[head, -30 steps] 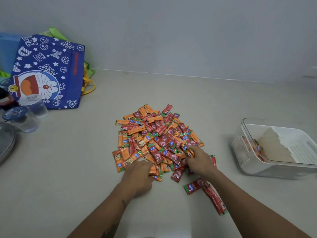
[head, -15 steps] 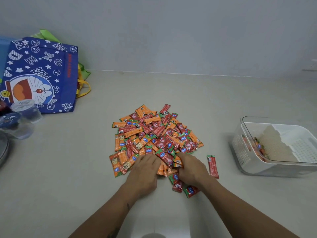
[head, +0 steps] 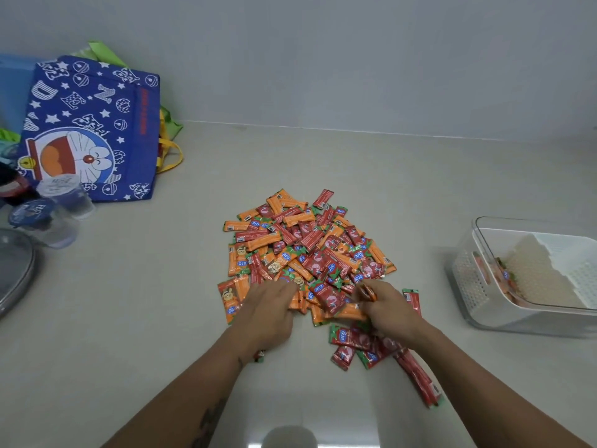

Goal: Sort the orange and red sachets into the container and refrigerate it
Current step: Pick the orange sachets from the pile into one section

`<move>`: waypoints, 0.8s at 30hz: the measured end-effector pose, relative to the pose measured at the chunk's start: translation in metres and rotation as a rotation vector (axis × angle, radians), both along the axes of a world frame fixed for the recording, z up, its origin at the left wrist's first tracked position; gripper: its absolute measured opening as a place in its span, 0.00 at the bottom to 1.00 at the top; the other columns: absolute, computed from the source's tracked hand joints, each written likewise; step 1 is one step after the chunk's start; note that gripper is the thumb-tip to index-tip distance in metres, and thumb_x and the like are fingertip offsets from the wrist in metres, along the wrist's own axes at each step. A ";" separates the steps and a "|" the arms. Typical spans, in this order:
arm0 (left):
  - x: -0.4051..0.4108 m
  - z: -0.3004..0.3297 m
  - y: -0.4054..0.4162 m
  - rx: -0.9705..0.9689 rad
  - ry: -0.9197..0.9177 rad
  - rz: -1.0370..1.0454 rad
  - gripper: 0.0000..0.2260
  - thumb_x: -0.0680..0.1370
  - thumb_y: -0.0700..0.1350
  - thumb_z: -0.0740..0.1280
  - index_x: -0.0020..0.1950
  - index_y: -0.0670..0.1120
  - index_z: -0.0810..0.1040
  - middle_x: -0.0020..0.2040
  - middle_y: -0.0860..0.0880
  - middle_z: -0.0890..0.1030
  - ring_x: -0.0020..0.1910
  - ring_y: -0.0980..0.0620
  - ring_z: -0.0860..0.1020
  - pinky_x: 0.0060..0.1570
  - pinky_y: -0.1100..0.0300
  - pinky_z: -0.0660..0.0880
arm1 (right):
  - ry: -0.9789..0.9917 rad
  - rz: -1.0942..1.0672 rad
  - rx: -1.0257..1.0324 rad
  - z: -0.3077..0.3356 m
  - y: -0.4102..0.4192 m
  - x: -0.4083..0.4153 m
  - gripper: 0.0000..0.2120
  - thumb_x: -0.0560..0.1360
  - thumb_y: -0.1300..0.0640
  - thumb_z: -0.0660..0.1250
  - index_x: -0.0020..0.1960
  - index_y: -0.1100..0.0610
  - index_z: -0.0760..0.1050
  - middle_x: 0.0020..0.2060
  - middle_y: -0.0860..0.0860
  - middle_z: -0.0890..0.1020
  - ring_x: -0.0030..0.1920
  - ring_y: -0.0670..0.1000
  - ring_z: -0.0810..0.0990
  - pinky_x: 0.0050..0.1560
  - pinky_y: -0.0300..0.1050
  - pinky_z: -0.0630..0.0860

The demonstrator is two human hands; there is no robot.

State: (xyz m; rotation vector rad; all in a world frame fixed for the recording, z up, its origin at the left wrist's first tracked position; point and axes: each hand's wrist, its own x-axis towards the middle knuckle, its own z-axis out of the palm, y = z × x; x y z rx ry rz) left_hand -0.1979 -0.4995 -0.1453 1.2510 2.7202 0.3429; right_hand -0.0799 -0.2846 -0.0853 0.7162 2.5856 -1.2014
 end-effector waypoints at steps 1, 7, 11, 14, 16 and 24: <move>0.000 -0.002 0.002 -0.027 0.006 -0.026 0.23 0.75 0.46 0.59 0.70 0.49 0.68 0.62 0.49 0.75 0.60 0.45 0.72 0.58 0.49 0.66 | -0.012 -0.017 0.002 0.000 0.000 -0.002 0.11 0.77 0.69 0.59 0.49 0.55 0.76 0.44 0.54 0.79 0.37 0.51 0.75 0.36 0.49 0.74; 0.004 -0.003 0.011 -0.057 0.023 0.067 0.25 0.78 0.44 0.61 0.75 0.54 0.63 0.66 0.52 0.73 0.63 0.48 0.70 0.60 0.52 0.63 | -0.054 -0.180 -0.031 0.000 0.012 -0.002 0.10 0.75 0.69 0.61 0.46 0.59 0.79 0.42 0.61 0.82 0.35 0.55 0.76 0.36 0.50 0.71; 0.005 -0.005 0.010 -0.048 0.039 0.101 0.24 0.78 0.43 0.61 0.74 0.54 0.64 0.65 0.51 0.73 0.62 0.48 0.70 0.59 0.51 0.64 | -0.067 -0.195 -0.126 0.007 0.007 -0.004 0.10 0.77 0.69 0.57 0.52 0.59 0.74 0.47 0.62 0.81 0.39 0.57 0.77 0.36 0.47 0.68; 0.007 -0.004 0.011 -0.060 0.076 0.093 0.23 0.77 0.41 0.61 0.72 0.51 0.66 0.63 0.50 0.74 0.60 0.48 0.70 0.59 0.51 0.64 | -0.087 -0.110 -0.188 0.009 -0.010 -0.011 0.04 0.78 0.66 0.60 0.47 0.58 0.70 0.38 0.54 0.75 0.36 0.51 0.73 0.36 0.43 0.69; 0.009 -0.006 0.010 -0.057 0.092 0.076 0.22 0.77 0.40 0.61 0.70 0.50 0.67 0.62 0.50 0.74 0.60 0.48 0.70 0.59 0.51 0.64 | -0.043 -0.071 -0.199 0.006 -0.025 -0.019 0.04 0.78 0.61 0.65 0.44 0.58 0.72 0.35 0.52 0.75 0.35 0.49 0.72 0.36 0.43 0.70; 0.014 -0.019 -0.013 0.089 0.114 -0.007 0.21 0.61 0.39 0.74 0.52 0.48 0.75 0.47 0.50 0.75 0.42 0.49 0.74 0.38 0.56 0.68 | 0.037 0.135 0.174 -0.028 -0.055 -0.033 0.12 0.78 0.45 0.61 0.59 0.47 0.75 0.49 0.49 0.83 0.47 0.52 0.81 0.49 0.54 0.79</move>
